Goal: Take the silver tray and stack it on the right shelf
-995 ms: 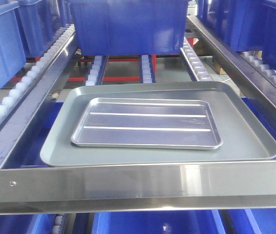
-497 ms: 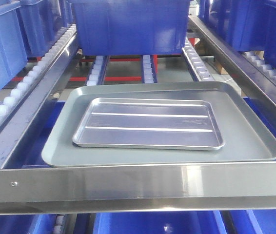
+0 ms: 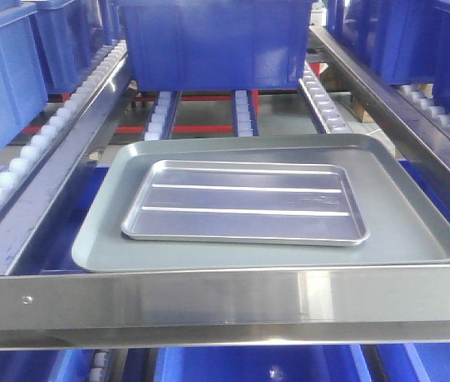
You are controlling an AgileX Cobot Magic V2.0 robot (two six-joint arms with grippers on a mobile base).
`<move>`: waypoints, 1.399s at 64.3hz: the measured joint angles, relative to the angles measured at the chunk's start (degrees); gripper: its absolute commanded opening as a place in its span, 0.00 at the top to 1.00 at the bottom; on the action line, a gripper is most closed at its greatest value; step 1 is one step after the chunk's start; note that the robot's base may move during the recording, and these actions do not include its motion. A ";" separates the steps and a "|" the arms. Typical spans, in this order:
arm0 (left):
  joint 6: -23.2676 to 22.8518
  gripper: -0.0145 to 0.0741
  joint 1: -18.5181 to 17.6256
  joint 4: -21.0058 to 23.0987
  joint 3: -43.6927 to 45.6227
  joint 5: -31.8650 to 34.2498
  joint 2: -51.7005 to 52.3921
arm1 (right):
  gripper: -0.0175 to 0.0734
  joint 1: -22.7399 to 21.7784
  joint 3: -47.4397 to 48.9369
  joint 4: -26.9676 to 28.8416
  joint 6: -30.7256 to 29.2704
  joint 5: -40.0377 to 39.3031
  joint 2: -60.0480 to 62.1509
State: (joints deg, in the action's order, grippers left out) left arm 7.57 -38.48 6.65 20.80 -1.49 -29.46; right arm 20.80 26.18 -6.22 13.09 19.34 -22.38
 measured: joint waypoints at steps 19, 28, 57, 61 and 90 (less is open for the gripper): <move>0.99 0.94 18.01 0.68 -12.20 -4.44 22.36 | 0.75 0.00 0.00 0.00 0.00 0.00 0.00; 1.11 0.94 25.30 1.11 -18.64 -4.44 29.50 | 0.75 0.00 0.00 0.00 -0.05 0.00 0.00; 1.20 0.94 32.13 1.65 -22.50 -0.67 30.13 | 0.75 0.00 -0.02 0.00 -0.15 0.00 0.00; 1.20 0.94 32.13 1.65 -22.50 -0.67 30.13 | 0.75 0.00 -0.02 0.00 -0.14 0.00 0.00; 1.20 0.94 32.13 1.73 -22.50 -0.56 30.13 | 0.75 0.00 -0.02 0.00 -0.14 0.00 0.00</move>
State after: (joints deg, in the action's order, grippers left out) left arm 8.78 -6.35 8.38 -1.69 -2.05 0.67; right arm 20.80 26.16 -6.22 12.96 19.34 -22.38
